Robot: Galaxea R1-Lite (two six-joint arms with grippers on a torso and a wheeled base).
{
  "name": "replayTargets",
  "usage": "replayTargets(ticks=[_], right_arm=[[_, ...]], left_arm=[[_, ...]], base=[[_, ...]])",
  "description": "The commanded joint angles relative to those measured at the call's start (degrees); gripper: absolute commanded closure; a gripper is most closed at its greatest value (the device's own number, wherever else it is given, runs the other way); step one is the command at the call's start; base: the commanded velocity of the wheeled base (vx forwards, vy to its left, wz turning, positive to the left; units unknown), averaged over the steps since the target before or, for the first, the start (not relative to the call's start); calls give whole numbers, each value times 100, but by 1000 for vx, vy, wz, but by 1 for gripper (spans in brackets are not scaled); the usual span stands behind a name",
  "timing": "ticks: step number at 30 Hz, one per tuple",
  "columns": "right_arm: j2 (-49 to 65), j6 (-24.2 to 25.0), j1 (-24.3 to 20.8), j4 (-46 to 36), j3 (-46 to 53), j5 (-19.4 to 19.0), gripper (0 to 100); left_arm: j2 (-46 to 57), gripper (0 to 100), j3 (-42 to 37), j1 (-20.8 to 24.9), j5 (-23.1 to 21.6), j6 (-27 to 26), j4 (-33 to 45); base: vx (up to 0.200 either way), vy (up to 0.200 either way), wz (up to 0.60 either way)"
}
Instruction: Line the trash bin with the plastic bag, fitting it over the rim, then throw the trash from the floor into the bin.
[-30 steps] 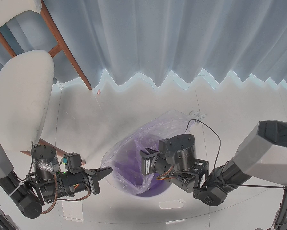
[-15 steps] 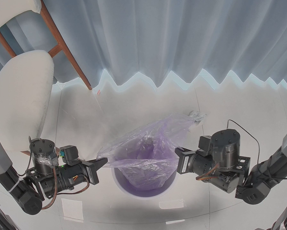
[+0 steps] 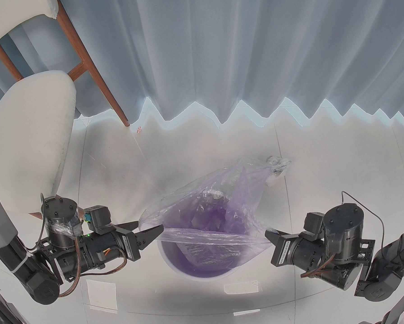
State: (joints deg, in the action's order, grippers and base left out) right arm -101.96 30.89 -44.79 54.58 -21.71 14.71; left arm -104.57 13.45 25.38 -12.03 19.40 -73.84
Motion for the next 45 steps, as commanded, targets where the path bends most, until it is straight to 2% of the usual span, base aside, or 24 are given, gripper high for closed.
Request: replayTargets(ticks=[1,5,8,10,12,13,16,19,22,26,29,30,34,38,45], right_arm=[[89,5,-276,158,352,-4,100],[98,-22,-329,475,510,-4,100],[106,-22,-338,580,598,-4,100],[124,-22,-399,607,677,-4,100],[133,-22,-425,607,686,-4,100],[159,-22,-487,607,695,5,100],[168,-22,-566,607,686,14,100],[168,-31,-601,607,686,58,100],[177,-31,-601,607,686,84,100],[212,-13,-592,616,695,84,100],[238,-4,-592,616,695,84,100],[247,-4,-592,616,695,84,100],[379,13,-592,651,809,84,100],[809,22,-549,659,1073,84,100],[1284,49,-4,642,1169,-12,100]], left_arm=[[253,0,150,-130,43,-6,71],[253,0,642,-227,87,-6,458],[191,0,1178,-314,25,-15,1091],[33,0,1793,-376,-133,-32,1847],[-19,0,1986,-385,-221,-50,2075],[-99,0,2426,-376,-440,-208,2462],[-424,0,3103,-385,-783,-560,2866],[-890,0,3850,-385,-774,-911,3411],[-1057,0,4430,-385,-818,-964,4097],[-1083,0,4869,-358,-818,-1017,5064],[-1303,0,5098,-402,-792,-1078,5248],[-1347,100,5115,-429,-774,-1069,5239],[-1320,100,4984,-446,-783,-876,5266],[-687,100,4324,-464,-792,-393,5257],[1035,100,2373,-569,-880,-296,5239]], base=[[0,0,0],[0,0,0],[0,0,0],[0,0,0],[0,0,0],[0,0,0],[0,0,0],[0,0,0],[0,0,0],[0,0,0],[0,0,0],[0,0,0],[0,0,0],[0,0,0],[0,0,0]])
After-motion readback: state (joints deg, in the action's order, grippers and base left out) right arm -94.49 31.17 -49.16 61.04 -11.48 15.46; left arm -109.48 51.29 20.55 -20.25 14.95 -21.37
